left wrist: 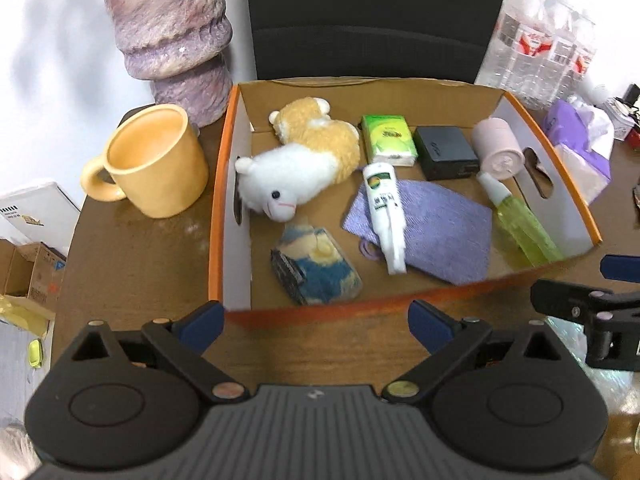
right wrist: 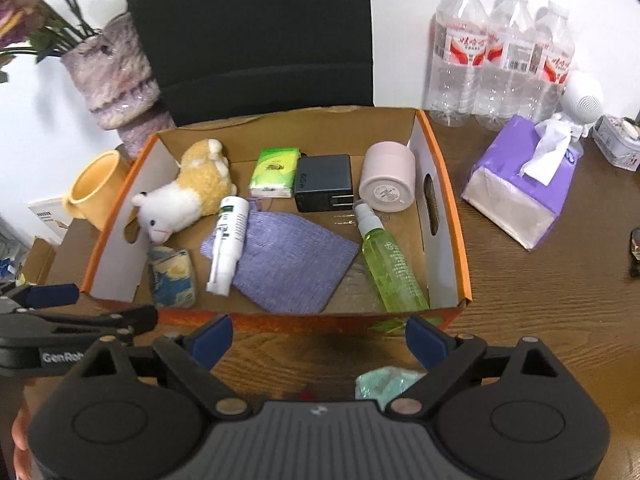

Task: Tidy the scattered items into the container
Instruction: 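Lower white bottle and green spray bottle into the box and open both grippers, then withdraw both grippers from the box back over the table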

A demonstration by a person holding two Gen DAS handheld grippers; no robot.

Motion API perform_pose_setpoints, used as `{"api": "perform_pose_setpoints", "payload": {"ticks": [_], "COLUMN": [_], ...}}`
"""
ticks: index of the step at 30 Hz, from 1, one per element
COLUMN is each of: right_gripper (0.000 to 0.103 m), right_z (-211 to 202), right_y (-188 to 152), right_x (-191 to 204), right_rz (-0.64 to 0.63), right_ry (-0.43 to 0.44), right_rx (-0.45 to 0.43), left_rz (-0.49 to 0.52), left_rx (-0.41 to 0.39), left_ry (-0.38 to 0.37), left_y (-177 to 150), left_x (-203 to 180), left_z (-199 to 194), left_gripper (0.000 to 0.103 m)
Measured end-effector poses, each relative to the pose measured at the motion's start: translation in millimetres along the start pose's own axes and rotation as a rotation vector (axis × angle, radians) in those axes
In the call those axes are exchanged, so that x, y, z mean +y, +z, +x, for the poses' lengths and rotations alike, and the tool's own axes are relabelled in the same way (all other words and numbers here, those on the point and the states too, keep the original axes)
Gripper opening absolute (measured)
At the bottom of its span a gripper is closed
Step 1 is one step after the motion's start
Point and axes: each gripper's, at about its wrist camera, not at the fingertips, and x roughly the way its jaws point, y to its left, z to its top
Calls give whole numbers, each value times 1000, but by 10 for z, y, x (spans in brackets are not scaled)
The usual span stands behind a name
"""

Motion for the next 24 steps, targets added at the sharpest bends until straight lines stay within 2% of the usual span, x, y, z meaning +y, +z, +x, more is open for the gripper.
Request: {"api": "perform_pose_setpoints", "payload": {"ticks": [9, 15, 20, 22, 24], "right_gripper": [94, 94, 94, 94, 99], "right_z": [-297, -475, -673, -769, -866], "right_y": [-277, -659, -1157, -1421, -1734], "right_x": [49, 79, 125, 130, 126], "right_rz": [-9, 1, -9, -13, -20], "right_ry": [20, 31, 59, 70, 82], "right_rx": [-38, -84, -155, -210, -280], "left_rz": [-8, -12, 7, -5, -18], "left_rx": [-50, -107, -231, -282, -334], "left_ry": [-20, 0, 12, 21, 26], "left_y": [-312, -644, -1150, -1484, -1829], "left_x": [-48, -73, -97, -72, -53], "left_z": [-325, -509, -787, -862, -927], "left_gripper": [102, 102, 103, 103, 103]}}
